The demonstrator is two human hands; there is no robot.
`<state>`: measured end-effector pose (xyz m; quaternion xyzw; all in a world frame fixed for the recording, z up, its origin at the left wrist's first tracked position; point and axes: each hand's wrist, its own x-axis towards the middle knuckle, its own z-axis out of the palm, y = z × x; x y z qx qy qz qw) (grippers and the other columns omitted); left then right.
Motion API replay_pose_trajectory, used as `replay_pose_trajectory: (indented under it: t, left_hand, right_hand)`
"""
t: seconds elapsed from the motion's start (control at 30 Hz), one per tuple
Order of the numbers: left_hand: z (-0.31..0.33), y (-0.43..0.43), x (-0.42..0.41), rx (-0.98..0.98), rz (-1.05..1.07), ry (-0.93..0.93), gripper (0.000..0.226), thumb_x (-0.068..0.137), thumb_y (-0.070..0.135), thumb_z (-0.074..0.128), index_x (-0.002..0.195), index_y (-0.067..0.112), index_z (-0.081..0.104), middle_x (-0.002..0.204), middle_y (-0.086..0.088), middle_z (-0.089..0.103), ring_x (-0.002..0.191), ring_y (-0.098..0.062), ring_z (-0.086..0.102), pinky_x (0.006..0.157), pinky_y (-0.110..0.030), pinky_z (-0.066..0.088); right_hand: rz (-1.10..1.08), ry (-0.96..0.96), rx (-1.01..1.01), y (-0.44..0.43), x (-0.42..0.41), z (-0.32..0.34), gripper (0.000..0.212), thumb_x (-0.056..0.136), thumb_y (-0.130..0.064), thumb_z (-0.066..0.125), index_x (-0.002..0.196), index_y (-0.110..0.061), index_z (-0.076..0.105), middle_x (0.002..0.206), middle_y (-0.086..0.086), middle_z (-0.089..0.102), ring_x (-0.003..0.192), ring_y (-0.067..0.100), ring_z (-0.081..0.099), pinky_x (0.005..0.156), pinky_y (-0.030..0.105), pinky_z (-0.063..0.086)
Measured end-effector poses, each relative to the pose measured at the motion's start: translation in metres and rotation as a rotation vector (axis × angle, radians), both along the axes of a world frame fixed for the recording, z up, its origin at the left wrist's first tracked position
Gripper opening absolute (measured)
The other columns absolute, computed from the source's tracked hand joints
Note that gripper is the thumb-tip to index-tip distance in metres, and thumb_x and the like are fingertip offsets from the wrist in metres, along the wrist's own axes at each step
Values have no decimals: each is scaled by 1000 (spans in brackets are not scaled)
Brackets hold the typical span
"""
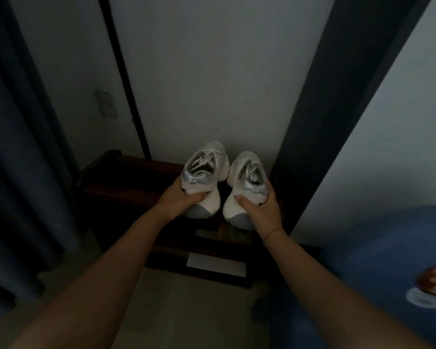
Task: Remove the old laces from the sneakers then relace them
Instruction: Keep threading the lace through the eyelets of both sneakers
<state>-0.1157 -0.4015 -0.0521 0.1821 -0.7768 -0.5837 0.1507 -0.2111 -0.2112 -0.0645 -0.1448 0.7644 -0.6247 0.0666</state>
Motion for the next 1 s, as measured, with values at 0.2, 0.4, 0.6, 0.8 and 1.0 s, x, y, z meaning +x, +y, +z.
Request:
replay_pose_trajectory:
  t: [0.2,0.4,0.6,0.8,1.0]
  left_hand:
    - [-5,6,2,-37,31,-12,66,85,17,76,142,20,44,127,5,55,118,-10,52,96,-23,39]
    - [-1,33,7,-64,166,69,58,83,11,76,135,15,49,120,4,55,112,-10,52,85,-17,41]
    - [-16,37,2,-128,292,120,80,62,51,69,132,13,53,125,-3,63,116,-19,60,99,-42,51]
    - [-15,33,-2,-24,279,-37,125,41,62,85,146,22,28,141,-2,52,126,-22,53,105,-43,46]
    - [-22,48,-8,-123,427,73,84,69,29,86,139,13,43,130,-9,59,118,-27,58,95,-41,51]
  right_hand:
    - [17,-9,-35,1,-2,-2,86,75,-20,80,145,-26,31,136,-4,48,122,11,46,98,24,38]
    - [-16,13,-13,-5,11,-1,102,56,-48,77,145,-33,31,142,-1,46,127,17,47,106,36,41]
    - [-41,-5,-61,-4,5,-5,88,74,-21,80,146,-25,31,141,1,46,126,17,47,99,26,39]
    - [-35,-24,-49,-7,0,-9,96,68,-26,83,146,-29,27,143,3,43,128,20,45,107,37,40]
    - [-68,-16,-16,-9,-2,-13,105,63,-27,86,147,-25,25,144,4,41,129,21,44,107,37,40]
